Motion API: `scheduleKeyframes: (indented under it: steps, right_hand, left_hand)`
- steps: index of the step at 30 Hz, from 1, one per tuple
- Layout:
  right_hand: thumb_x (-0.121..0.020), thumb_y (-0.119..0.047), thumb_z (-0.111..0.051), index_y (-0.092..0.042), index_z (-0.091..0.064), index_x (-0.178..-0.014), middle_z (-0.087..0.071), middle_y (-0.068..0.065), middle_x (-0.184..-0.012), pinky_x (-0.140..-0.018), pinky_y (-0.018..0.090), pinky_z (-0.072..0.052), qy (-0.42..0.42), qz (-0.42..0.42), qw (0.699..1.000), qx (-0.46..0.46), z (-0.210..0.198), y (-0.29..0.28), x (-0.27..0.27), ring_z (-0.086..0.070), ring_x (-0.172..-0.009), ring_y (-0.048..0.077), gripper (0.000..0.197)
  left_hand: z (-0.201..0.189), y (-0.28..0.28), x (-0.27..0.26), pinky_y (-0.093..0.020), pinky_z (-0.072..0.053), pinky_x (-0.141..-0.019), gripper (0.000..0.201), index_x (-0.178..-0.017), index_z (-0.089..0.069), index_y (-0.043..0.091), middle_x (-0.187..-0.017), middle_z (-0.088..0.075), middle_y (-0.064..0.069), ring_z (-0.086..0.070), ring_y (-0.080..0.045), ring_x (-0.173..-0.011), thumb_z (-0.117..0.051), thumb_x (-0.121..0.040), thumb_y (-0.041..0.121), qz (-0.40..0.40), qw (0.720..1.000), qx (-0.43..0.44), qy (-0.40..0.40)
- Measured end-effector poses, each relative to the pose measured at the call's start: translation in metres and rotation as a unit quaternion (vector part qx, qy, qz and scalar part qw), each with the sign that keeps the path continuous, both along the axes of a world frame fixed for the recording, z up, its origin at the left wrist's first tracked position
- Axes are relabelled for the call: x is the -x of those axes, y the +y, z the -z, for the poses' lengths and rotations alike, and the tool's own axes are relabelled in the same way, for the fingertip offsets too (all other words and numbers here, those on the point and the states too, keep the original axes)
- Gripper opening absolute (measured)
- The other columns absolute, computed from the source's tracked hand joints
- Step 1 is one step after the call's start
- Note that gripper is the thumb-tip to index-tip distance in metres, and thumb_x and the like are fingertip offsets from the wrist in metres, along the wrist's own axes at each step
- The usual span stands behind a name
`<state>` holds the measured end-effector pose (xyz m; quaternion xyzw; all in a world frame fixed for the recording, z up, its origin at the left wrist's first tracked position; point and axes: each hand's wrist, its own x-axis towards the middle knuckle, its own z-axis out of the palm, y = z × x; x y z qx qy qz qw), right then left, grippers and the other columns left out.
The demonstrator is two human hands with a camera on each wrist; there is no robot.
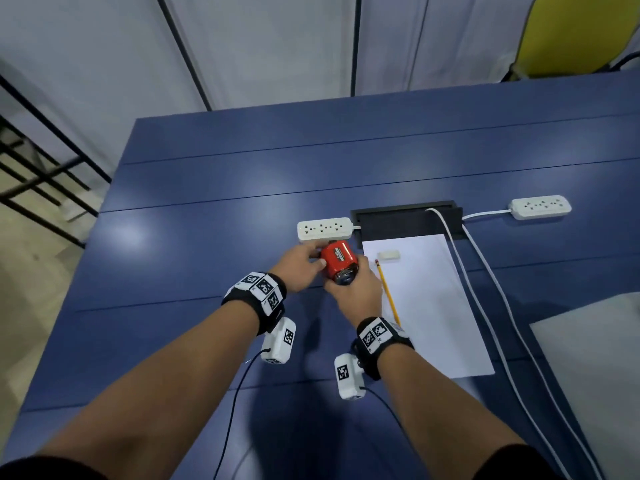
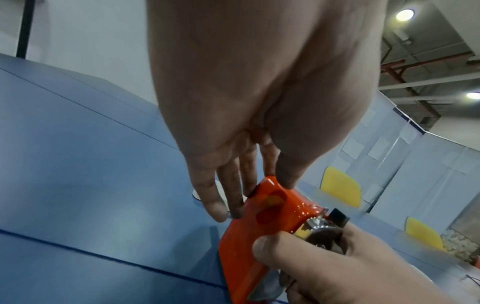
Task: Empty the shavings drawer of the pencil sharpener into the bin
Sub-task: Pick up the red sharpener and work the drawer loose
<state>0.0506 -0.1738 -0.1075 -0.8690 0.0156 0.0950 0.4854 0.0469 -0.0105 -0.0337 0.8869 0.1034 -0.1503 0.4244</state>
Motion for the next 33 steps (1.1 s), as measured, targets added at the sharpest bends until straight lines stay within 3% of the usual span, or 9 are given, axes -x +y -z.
scheduleKeyframes:
  steps: [2,6,8,13,16,18,22,26,33]
  right_hand:
    - [-0.064,-0.043,-0.091,-0.032,-0.060,-0.124,-0.074,-0.007,-0.101,-0.077,0.034,-0.058,0.003,-0.032,0.999,-0.003,-0.009,-0.001,0.022,-0.072,-0.090,0.018,0.068]
    - [-0.065,-0.039,-0.097,-0.039,-0.063,-0.119,-0.076,-0.016,-0.098,-0.074,0.017,-0.055,0.030,-0.129,0.990,-0.042,-0.034,-0.003,0.079,-0.073,-0.087,-0.002,0.064]
    - [-0.066,-0.036,-0.098,-0.036,-0.064,-0.120,-0.078,-0.015,-0.099,-0.078,0.019,-0.058,0.034,-0.188,0.981,-0.043,-0.041,-0.002,0.109,-0.074,-0.088,-0.002,0.064]
    - [-0.065,-0.030,-0.098,-0.031,-0.063,-0.126,-0.079,-0.010,-0.107,-0.087,0.032,-0.062,0.045,-0.303,0.951,-0.028,-0.048,0.007,0.181,-0.077,-0.095,0.004,0.071]
    - [-0.065,-0.026,-0.095,-0.033,-0.062,-0.130,-0.078,-0.010,-0.110,-0.089,0.037,-0.063,0.060,-0.360,0.931,-0.016,-0.051,0.015,0.224,-0.077,-0.098,0.007,0.073]
    - [-0.065,-0.021,-0.094,-0.037,-0.061,-0.133,-0.078,-0.011,-0.115,-0.092,0.033,-0.063,0.080,-0.382,0.921,-0.017,-0.052,0.019,0.250,-0.076,-0.103,0.006,0.077]
    - [-0.065,-0.020,-0.093,-0.044,-0.057,-0.131,-0.076,-0.015,-0.115,-0.089,0.017,-0.055,0.088,-0.410,0.908,0.022,-0.048,0.019,0.287,-0.073,-0.103,0.000,0.079]
    - [-0.065,-0.026,-0.092,-0.037,-0.056,-0.135,-0.075,-0.014,-0.116,-0.090,0.025,-0.059,0.093,-0.415,0.903,0.068,-0.046,0.017,0.305,-0.074,-0.100,0.005,0.079]
    - [-0.067,-0.026,-0.092,-0.041,-0.053,-0.131,-0.072,-0.016,-0.112,-0.082,0.013,-0.053,0.099,-0.432,0.890,0.107,-0.037,0.013,0.312,-0.070,-0.098,-0.006,0.077]
  left_hand:
    - [-0.010,0.013,0.028,-0.034,-0.046,-0.110,0.049,-0.153,-0.052,0.017,-0.143,-0.066,-0.009,-0.065,-0.026,-0.128,-0.062,-0.104,0.017,0.033,0.999,-0.040,0.000]
    - [-0.033,0.051,0.104,-0.028,-0.052,-0.095,0.053,-0.146,-0.055,0.021,-0.129,-0.074,-0.002,-0.073,-0.018,-0.108,-0.073,-0.097,0.024,0.116,0.989,-0.087,-0.009]
    - [-0.042,0.072,0.148,-0.029,-0.054,-0.092,0.059,-0.147,-0.054,0.025,-0.121,-0.076,0.003,-0.071,-0.012,-0.100,-0.077,-0.092,0.026,0.146,0.984,-0.097,-0.013]
    - [-0.029,0.099,0.253,-0.033,-0.047,-0.109,0.095,-0.159,-0.041,0.026,-0.136,-0.056,0.002,-0.058,-0.015,-0.124,-0.085,-0.078,0.045,0.128,0.988,-0.089,-0.010]
    - [-0.013,0.095,0.310,-0.030,-0.043,-0.115,0.108,-0.163,-0.034,0.027,-0.149,-0.052,0.004,-0.053,-0.012,-0.135,-0.089,-0.072,0.043,0.129,0.991,-0.041,-0.020]
    - [-0.002,0.090,0.338,-0.026,-0.041,-0.116,0.107,-0.162,-0.036,0.027,-0.154,-0.052,0.005,-0.052,-0.010,-0.137,-0.091,-0.071,0.039,0.129,0.991,-0.026,-0.029]
    - [0.014,0.082,0.374,-0.026,-0.049,-0.105,0.092,-0.147,-0.051,0.031,-0.140,-0.064,0.011,-0.063,-0.009,-0.122,-0.089,-0.065,0.041,0.128,0.990,-0.026,-0.048]
    - [0.024,0.074,0.392,-0.033,-0.053,-0.098,0.082,-0.141,-0.052,0.030,-0.133,-0.066,0.009,-0.067,-0.014,-0.114,-0.086,-0.066,0.041,0.124,0.990,-0.051,-0.054]
    - [0.040,0.064,0.408,-0.037,-0.056,-0.089,0.073,-0.133,-0.053,0.031,-0.126,-0.067,0.008,-0.070,-0.017,-0.104,-0.087,-0.068,0.040,0.107,0.991,-0.057,-0.051]
